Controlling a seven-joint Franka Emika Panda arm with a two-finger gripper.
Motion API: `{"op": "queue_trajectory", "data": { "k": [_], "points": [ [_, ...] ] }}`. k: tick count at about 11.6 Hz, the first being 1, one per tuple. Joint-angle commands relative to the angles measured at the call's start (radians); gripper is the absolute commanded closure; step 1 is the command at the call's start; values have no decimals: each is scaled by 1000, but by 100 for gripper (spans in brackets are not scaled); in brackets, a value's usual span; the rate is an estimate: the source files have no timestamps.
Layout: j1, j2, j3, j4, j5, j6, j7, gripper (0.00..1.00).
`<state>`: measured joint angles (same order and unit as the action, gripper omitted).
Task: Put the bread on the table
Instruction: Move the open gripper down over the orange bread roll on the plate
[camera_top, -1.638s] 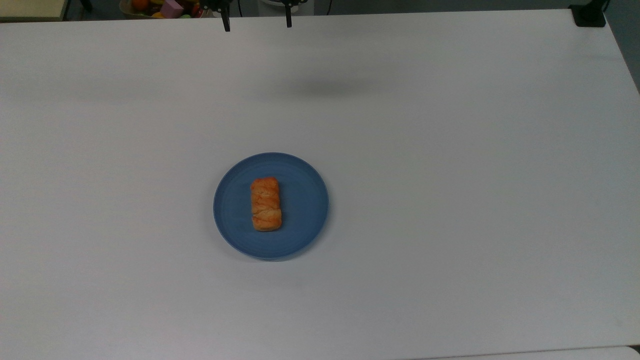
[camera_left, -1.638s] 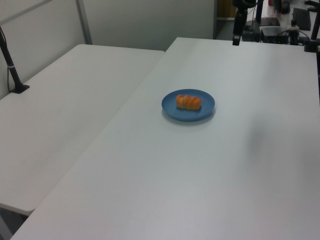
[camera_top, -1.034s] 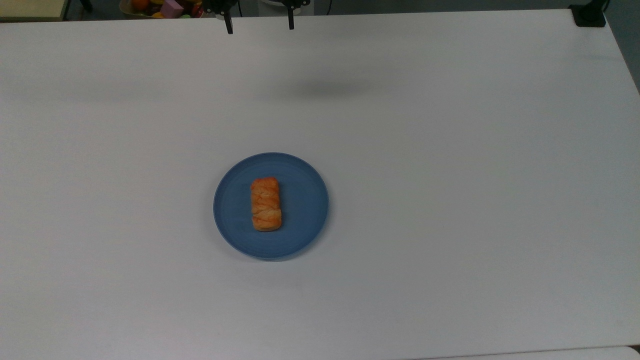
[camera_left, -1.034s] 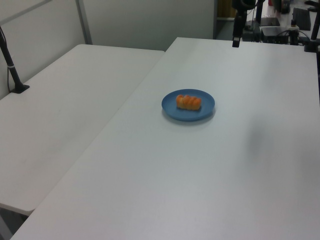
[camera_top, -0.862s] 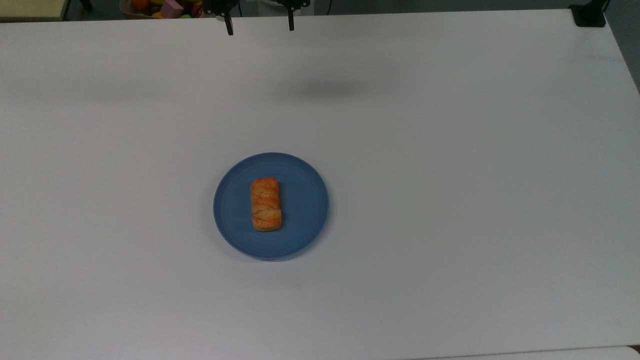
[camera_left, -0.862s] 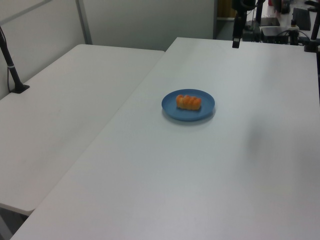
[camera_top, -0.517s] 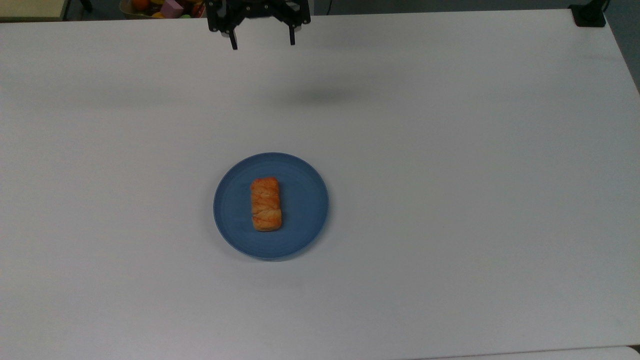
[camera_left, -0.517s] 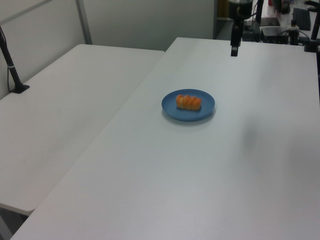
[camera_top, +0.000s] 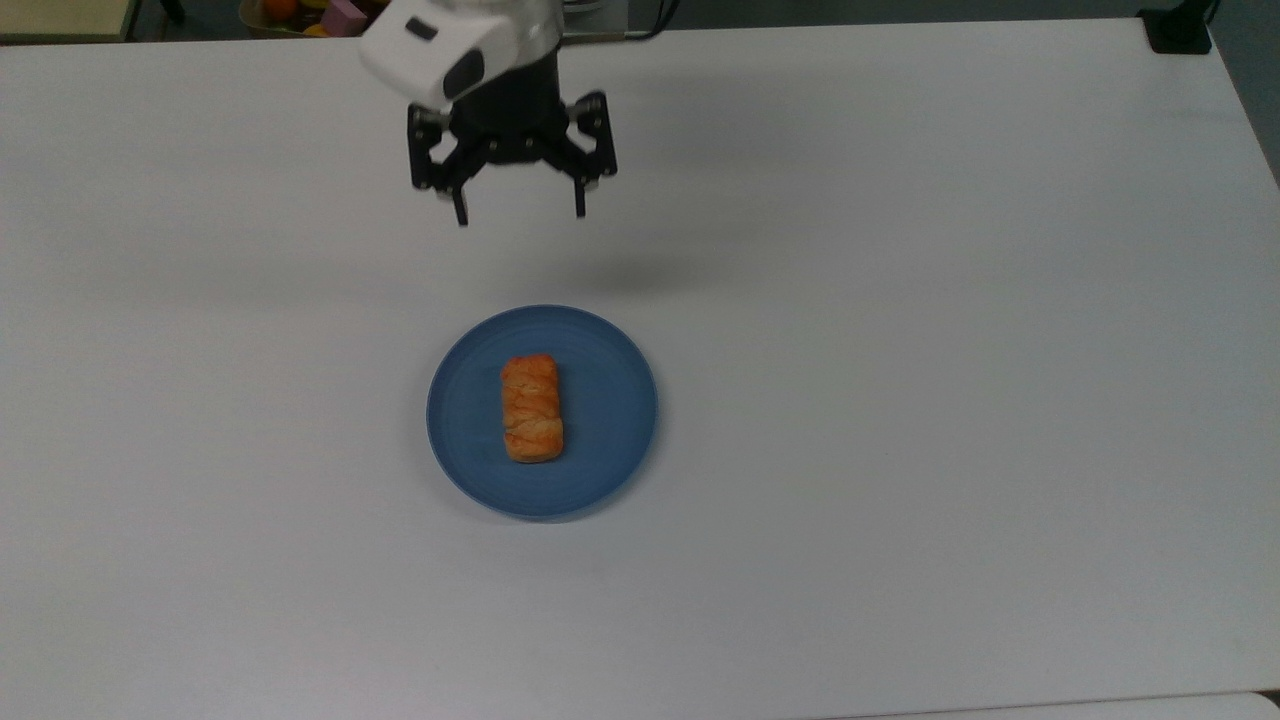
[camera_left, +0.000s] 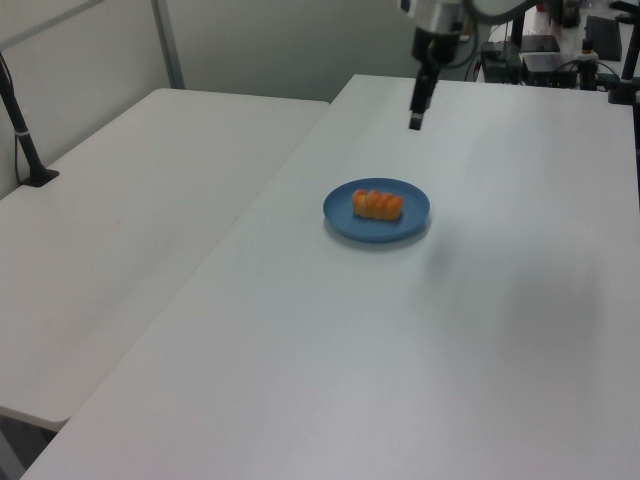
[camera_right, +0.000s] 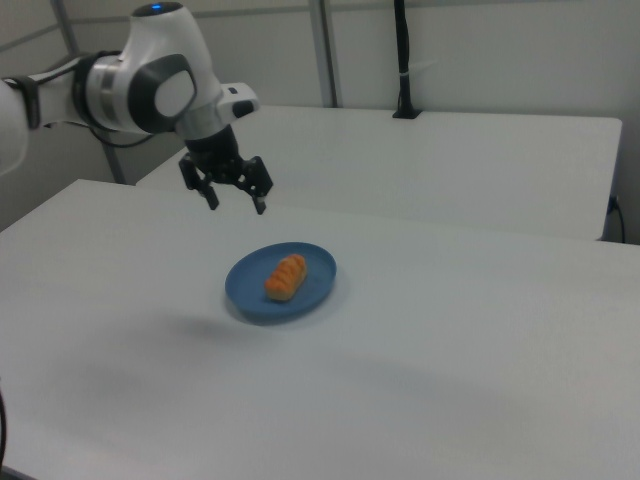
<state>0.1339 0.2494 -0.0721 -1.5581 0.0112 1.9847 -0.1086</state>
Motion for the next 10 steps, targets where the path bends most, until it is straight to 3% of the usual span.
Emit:
{"op": "queue_trajectory", "data": {
  "k": [1, 6, 10],
  "points": [
    [6, 177, -29, 151, 18, 66, 27, 0],
    [7, 329, -26, 154, 16, 230, 43, 0],
    [10, 369, -25, 145, 7, 249, 41, 0]
  ]
}}
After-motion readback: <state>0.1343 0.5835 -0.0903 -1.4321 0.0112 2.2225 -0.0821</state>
